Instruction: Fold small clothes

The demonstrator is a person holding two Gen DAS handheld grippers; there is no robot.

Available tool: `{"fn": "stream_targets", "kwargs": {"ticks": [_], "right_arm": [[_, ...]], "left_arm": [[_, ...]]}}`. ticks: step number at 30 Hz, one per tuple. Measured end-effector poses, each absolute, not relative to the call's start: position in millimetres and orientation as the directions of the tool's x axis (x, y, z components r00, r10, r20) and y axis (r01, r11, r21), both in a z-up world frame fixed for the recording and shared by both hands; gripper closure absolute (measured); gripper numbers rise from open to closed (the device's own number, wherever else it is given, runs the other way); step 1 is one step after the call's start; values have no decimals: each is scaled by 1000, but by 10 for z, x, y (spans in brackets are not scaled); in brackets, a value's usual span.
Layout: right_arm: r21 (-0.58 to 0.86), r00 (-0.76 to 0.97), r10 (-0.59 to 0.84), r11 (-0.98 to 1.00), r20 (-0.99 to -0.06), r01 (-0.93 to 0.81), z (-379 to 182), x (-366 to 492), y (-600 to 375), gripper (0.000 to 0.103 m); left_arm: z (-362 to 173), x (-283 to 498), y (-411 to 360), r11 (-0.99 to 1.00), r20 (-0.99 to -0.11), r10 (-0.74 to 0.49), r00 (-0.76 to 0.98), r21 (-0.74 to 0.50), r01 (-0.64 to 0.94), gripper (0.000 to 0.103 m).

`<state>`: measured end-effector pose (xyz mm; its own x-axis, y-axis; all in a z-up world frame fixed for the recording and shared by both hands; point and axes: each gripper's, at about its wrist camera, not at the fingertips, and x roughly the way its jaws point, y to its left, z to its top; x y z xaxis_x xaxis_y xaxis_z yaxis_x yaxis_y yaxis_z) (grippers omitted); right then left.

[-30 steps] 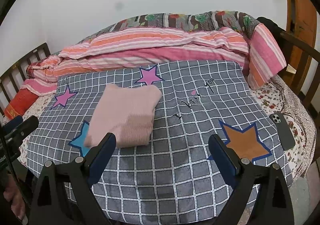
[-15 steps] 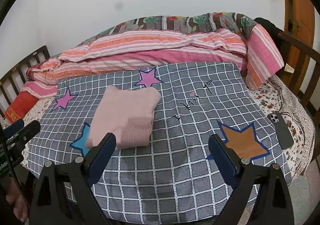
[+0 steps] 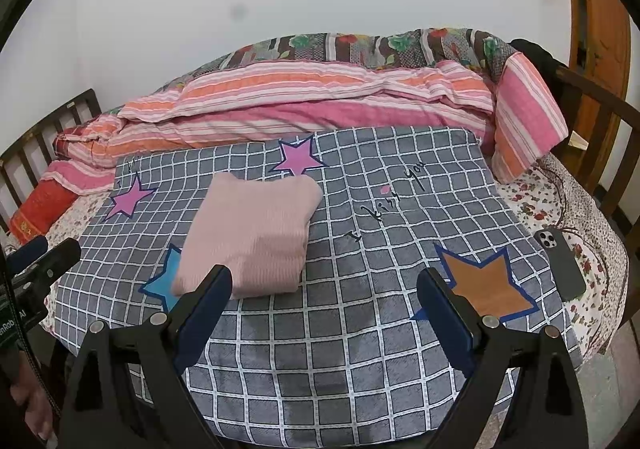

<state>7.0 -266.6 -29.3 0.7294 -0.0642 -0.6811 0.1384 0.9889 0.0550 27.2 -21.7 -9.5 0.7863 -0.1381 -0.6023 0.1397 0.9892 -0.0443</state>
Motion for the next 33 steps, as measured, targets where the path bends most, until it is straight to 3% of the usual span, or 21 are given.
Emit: {"fn": "stream_targets", "kwargs": {"ticks": [33], "right_arm": [[62,731,-56,989,-680,134,-274,50,-2669,11]], "left_arm": [[-102,239,-246,989,-600,-140,787,-41,145,18]]}}
